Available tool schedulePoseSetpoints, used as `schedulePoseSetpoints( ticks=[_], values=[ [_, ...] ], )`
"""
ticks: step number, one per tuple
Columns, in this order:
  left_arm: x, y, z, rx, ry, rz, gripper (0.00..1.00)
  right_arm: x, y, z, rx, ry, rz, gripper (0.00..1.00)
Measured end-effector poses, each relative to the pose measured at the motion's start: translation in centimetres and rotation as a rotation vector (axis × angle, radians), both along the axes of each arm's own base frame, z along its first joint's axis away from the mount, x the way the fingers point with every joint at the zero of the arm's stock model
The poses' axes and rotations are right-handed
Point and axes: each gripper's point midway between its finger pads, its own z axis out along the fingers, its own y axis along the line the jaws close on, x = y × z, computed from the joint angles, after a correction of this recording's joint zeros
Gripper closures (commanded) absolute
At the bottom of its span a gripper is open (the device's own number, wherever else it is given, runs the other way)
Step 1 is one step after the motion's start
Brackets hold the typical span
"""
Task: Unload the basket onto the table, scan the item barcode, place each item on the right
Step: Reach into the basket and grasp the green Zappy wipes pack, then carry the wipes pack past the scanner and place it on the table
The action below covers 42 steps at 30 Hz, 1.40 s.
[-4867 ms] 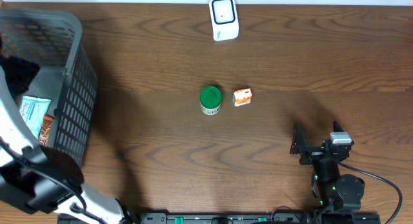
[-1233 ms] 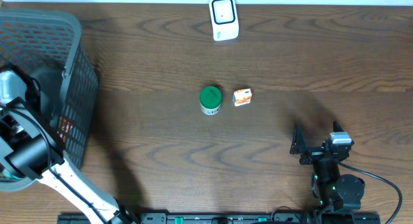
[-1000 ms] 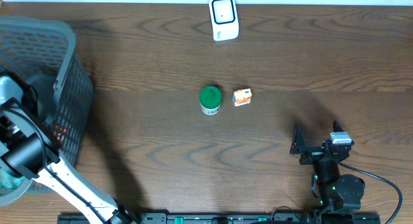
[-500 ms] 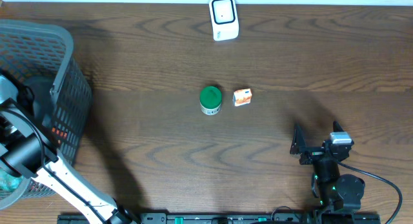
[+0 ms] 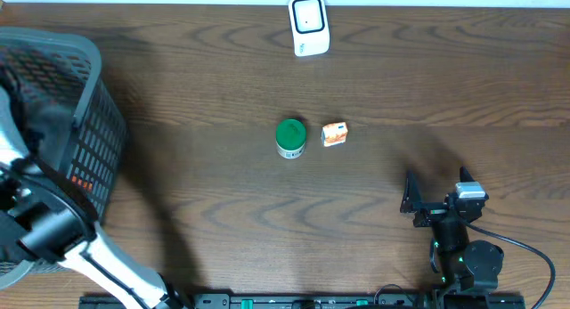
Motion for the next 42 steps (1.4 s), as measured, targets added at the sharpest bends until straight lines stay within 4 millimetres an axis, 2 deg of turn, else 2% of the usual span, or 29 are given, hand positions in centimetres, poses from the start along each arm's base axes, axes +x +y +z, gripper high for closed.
schedulePoseSetpoints(
  ticks=[7,13,18,21,23,25,28,32,36,42],
  values=[
    [3.6,-3.6,5.9,0.097,-0.209,-0.121,0.93,0.0,0.0,0.0,0.000,0.000,0.000,0.01],
    [5.8,-8.0,11.5,0.176,-0.392,-0.254,0.93,0.0,0.0,0.0,0.000,0.000,0.000,0.01],
    [7.3,-13.5,17.4,0.233,-0.612,-0.410,0.93,0.0,0.0,0.0,0.000,0.000,0.000,0.01],
    [8.0,-17.9,20.6,0.238,-0.749,-0.528,0.93,0.0,0.0,0.0,0.000,0.000,0.000,0.01],
    [8.6,-21.1,22.1,0.222,-0.818,-0.614,0.93,0.0,0.0,0.0,0.000,0.000,0.000,0.01],
    [9.1,-24.4,22.7,0.191,-0.855,-0.703,0.93,0.0,0.0,0.0,0.000,0.000,0.000,0.00],
    [10.0,-29.3,21.9,0.124,-0.853,-0.837,0.93,0.0,0.0,0.0,0.000,0.000,0.000,0.01],
    [11.5,-34.5,18.9,0.058,-0.772,-0.966,0.93,0.0,0.0,0.0,0.000,0.000,0.000,0.01],
    [12.4,-38.1,13.4,0.012,-0.596,-1.061,0.93,0.0,0.0,0.0,0.000,0.000,0.000,0.01],
    [12.7,-41.2,5.1,-0.022,-0.333,-1.141,0.93,0.0,0.0,0.0,0.000,0.000,0.000,0.01]
  ],
)
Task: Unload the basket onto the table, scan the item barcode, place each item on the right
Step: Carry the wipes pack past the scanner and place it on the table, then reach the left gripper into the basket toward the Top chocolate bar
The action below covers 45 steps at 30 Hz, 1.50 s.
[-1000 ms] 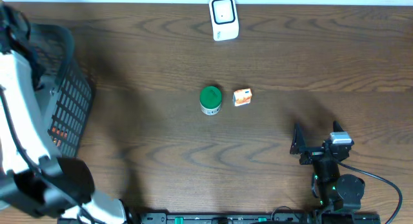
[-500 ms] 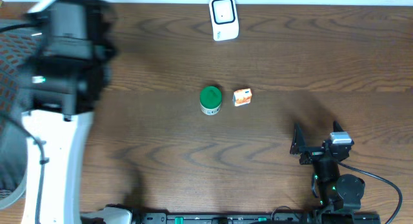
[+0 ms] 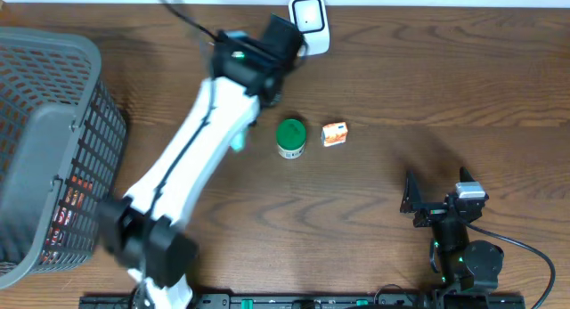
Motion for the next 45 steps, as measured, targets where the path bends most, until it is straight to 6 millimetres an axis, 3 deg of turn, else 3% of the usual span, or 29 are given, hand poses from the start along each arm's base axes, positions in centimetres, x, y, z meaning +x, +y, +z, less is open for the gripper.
schedulePoseSetpoints(
  ticks=[7,12,15,16,17,19,21,23,26,29,32,35,37,39,45],
  values=[
    [-0.7,-0.8,-6.5,0.103,0.169,-0.023,0.93,0.0,0.0,0.0,0.000,0.000,0.000,0.01],
    [-1.6,-0.3,-9.2,0.137,0.227,-0.002,0.93,0.0,0.0,0.0,0.000,0.000,0.000,0.01],
    [-1.8,-0.1,-9.5,0.144,0.237,0.002,0.92,0.0,0.0,0.0,0.000,0.000,0.000,0.01],
    [-1.8,0.0,-9.5,0.147,0.235,0.002,0.83,0.0,0.0,0.0,0.000,0.000,0.000,0.01],
    [-1.8,0.1,-9.4,0.153,0.236,0.003,0.66,0.0,0.0,0.0,0.000,0.000,0.000,0.01],
    [-2.0,0.8,-8.9,0.176,0.240,0.012,0.41,0.0,0.0,0.0,0.000,0.000,0.000,0.01],
    [-1.8,1.6,-7.8,0.186,0.226,0.022,0.07,0.0,0.0,0.0,0.000,0.000,0.000,0.01],
    [-1.1,2.2,-5.8,0.171,0.173,0.035,0.02,0.0,0.0,0.0,0.000,0.000,0.000,0.01],
    [0.3,4.1,-0.2,0.101,0.013,0.084,0.02,0.0,0.0,0.0,0.000,0.000,0.000,0.01],
    [1.1,7.7,7.8,-0.013,-0.238,0.182,0.02,0.0,0.0,0.0,0.000,0.000,0.000,0.01],
    [-0.5,13.9,15.6,-0.096,-0.488,0.338,0.02,0.0,0.0,0.0,0.000,0.000,0.000,0.01],
    [-3.5,20.0,19.3,-0.117,-0.614,0.495,0.02,0.0,0.0,0.0,0.000,0.000,0.000,0.01],
    [-5.3,23.7,19.7,-0.106,-0.631,0.603,0.02,0.0,0.0,0.0,0.000,0.000,0.000,0.01],
    [-6.7,26.6,18.6,-0.099,-0.587,0.697,0.02,0.0,0.0,0.0,0.000,0.000,0.000,0.01],
    [-8.9,32.8,11.0,-0.119,-0.306,0.930,0.02,0.0,0.0,0.0,0.000,0.000,0.000,0.01]
  ],
)
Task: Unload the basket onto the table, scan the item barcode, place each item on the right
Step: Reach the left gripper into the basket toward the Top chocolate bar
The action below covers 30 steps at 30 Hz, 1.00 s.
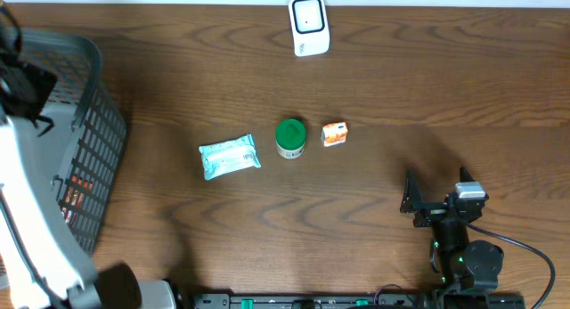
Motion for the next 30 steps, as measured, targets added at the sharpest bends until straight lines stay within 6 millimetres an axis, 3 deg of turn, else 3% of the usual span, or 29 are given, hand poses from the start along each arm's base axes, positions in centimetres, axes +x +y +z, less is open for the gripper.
schedulePoseSetpoints(
  ticks=[5,8,22,30],
  values=[
    [0.1,3.2,-5.5,-0.101,0.132,0.086,0.02,0.0,0.0,0.0,0.000,0.000,0.000,0.01],
    [0.4,4.0,-8.0,-0.140,0.194,0.103,0.02,0.0,0.0,0.0,0.000,0.000,0.000,0.01],
    [0.5,3.8,-20.6,-0.346,0.545,0.119,0.02,0.0,0.0,0.0,0.000,0.000,0.000,0.01],
    [-0.3,3.3,-24.5,-0.390,0.630,0.121,0.02,0.0,0.0,0.0,0.000,0.000,0.000,0.01]
  ],
)
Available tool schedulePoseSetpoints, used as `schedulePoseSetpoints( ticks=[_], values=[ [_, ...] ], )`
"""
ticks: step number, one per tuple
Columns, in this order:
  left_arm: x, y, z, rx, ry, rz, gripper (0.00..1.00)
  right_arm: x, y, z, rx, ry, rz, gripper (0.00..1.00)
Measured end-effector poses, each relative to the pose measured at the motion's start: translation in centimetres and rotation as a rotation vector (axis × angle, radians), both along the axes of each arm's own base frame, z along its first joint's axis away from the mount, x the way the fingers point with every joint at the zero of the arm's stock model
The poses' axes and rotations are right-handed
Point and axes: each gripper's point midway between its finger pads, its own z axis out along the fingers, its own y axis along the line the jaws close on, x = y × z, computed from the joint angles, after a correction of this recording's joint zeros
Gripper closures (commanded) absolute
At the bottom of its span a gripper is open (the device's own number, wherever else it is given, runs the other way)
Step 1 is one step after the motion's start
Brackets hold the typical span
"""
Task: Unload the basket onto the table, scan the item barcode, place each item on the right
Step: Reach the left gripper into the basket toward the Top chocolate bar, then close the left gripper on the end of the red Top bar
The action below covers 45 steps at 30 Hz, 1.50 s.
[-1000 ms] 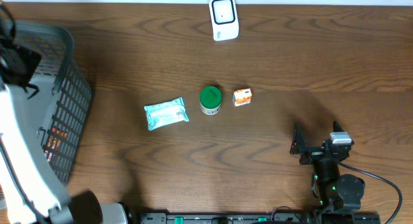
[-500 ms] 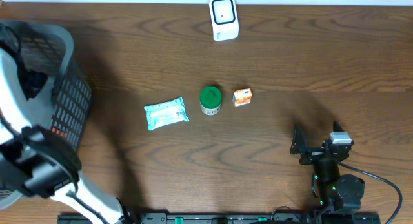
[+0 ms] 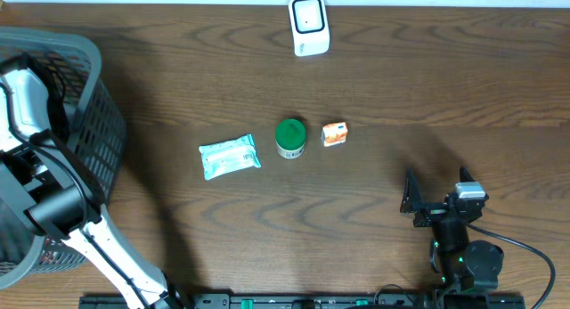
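The white barcode scanner stands at the table's far edge. A teal packet lies flat left of a green-lidded jar and a small orange box. My left arm bends down into the grey basket at the left. Its gripper is hidden below the arm inside the basket. My right gripper rests near the front right, open and holding nothing, far from the items.
Through the basket's mesh wall, several more packaged items show. The right arm's base and cable sit at the front right edge. Bare wood lies between the items and the scanner.
My left arm was raised over the basket's left rim; now it reaches down into the basket. The packet, jar, box and right arm are where they were.
At first my left arm was at the basket and only the jar and box lay on the table. Then the arm stretched to the scanner, a bit of teal showing beside it. Later the teal packet lay left of the jar, and the arm is back in the basket.
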Motion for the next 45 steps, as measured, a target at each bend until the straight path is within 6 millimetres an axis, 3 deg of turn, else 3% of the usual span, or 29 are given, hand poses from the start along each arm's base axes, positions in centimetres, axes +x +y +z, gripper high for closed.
schedulePoseSetpoints(
  ticks=[9,17,25,27,30,35,38,45],
  values=[
    [-1.7,-0.6,-1.8,-0.012,0.062,-0.001,0.02,0.0,0.0,0.0,0.000,0.000,0.000,0.01],
    [-3.4,0.0,-1.8,0.053,0.121,-0.028,0.00,0.0,0.0,0.0,0.000,0.000,0.000,0.01],
    [-4.4,0.4,-2.1,0.106,0.137,-0.043,0.10,0.0,0.0,0.0,0.000,0.000,0.000,0.01],
    [-4.6,0.5,-2.2,0.120,0.138,-0.047,0.14,0.0,0.0,0.0,0.000,0.000,0.000,0.01],
    [-5.0,0.6,-2.5,0.143,0.138,-0.045,0.37,0.0,0.0,0.0,0.000,0.000,0.000,0.01],
    [-6.2,0.3,-3.7,0.143,0.188,-0.058,0.92,0.0,0.0,0.0,0.000,0.000,0.000,0.01],
    [-7.2,0.2,-4.1,0.133,0.248,-0.082,0.92,0.0,0.0,0.0,0.000,0.000,0.000,0.01],
    [-7.4,-0.2,-3.8,0.093,0.275,-0.078,0.93,0.0,0.0,0.0,0.000,0.000,0.000,0.01]
  ],
)
